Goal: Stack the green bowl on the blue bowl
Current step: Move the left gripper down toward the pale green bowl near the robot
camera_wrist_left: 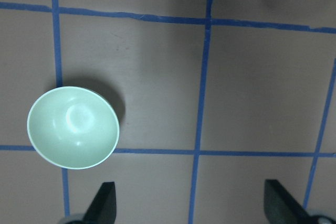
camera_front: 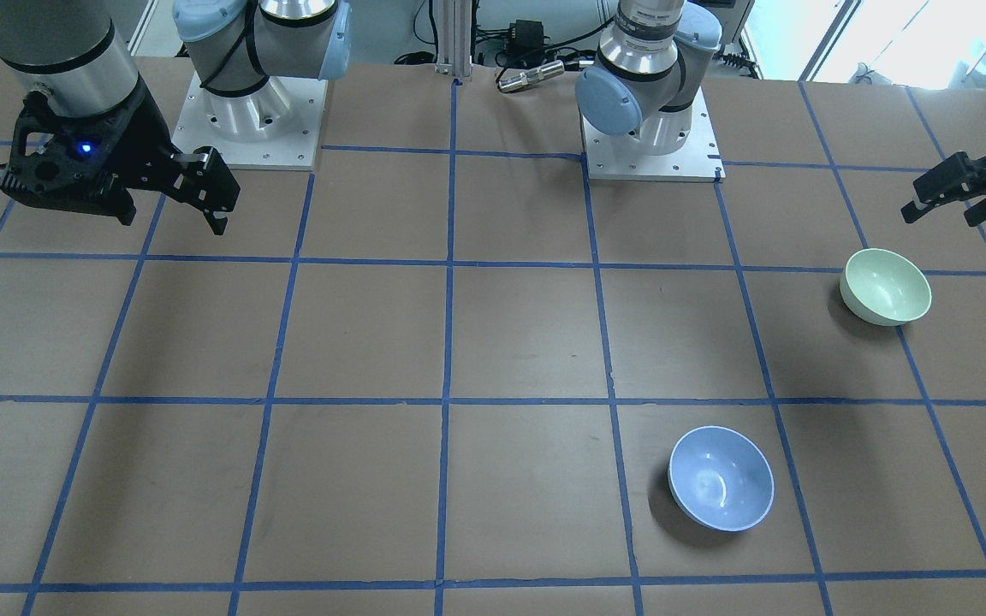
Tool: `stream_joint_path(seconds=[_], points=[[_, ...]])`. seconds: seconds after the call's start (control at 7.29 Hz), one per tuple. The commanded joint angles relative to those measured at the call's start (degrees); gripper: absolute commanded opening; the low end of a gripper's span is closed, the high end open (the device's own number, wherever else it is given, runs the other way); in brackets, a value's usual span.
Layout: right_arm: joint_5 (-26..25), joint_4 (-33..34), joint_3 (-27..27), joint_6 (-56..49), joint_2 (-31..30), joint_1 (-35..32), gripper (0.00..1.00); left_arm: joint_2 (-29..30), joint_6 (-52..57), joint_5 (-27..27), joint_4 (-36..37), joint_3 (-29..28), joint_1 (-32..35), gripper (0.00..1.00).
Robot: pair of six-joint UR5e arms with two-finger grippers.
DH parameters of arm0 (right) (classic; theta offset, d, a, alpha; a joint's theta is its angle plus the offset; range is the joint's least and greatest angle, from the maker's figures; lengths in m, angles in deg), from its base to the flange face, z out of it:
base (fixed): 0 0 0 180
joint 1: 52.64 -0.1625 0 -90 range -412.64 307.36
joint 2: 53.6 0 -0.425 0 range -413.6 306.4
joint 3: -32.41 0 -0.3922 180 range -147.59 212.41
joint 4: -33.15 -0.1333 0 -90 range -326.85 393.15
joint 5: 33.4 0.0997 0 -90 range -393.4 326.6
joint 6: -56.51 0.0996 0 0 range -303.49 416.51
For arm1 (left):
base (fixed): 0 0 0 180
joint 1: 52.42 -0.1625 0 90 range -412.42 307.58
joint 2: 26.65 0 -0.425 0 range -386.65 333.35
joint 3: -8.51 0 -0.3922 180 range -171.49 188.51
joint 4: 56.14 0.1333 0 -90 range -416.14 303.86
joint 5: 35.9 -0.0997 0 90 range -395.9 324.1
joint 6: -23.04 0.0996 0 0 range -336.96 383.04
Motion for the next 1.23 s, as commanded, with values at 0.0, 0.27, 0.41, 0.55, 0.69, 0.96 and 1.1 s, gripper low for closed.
stream_joint_path(seconds=[0.0, 0.27, 0.41, 0.55, 0.69, 0.96, 1.1], points=[[0.0, 0.0, 0.0, 0.0, 0.0, 0.0, 1.00, 3.2, 10.9, 1.6, 9.9, 5.5, -9.8, 1.00], [0.0, 0.0, 0.0, 0.0, 0.0, 0.0, 1.00, 6.8, 13.4, 1.5, 16.3, 7.3, -12.3, 1.00], [0.0, 0.0, 0.0, 0.0, 0.0, 0.0, 1.00, 9.1, 14.8, 1.5, 18.4, 7.3, -13.0, 1.00], [0.0, 0.0, 0.0, 0.0, 0.0, 0.0, 1.00, 11.5, 14.9, 1.6, 21.5, 7.5, -13.6, 1.00], [0.0, 0.0, 0.0, 0.0, 0.0, 0.0, 1.00, 13.7, 15.0, 1.7, 24.2, 7.8, -13.8, 1.00], [0.0, 0.0, 0.0, 0.0, 0.0, 0.0, 1.00, 16.1, 15.8, 2.6, 24.5, 8.1, -14.6, 1.00], [0.0, 0.0, 0.0, 0.0, 0.0, 0.0, 1.00, 16.7, 17.0, 3.9, 24.6, 9.5, -15.2, 1.00]])
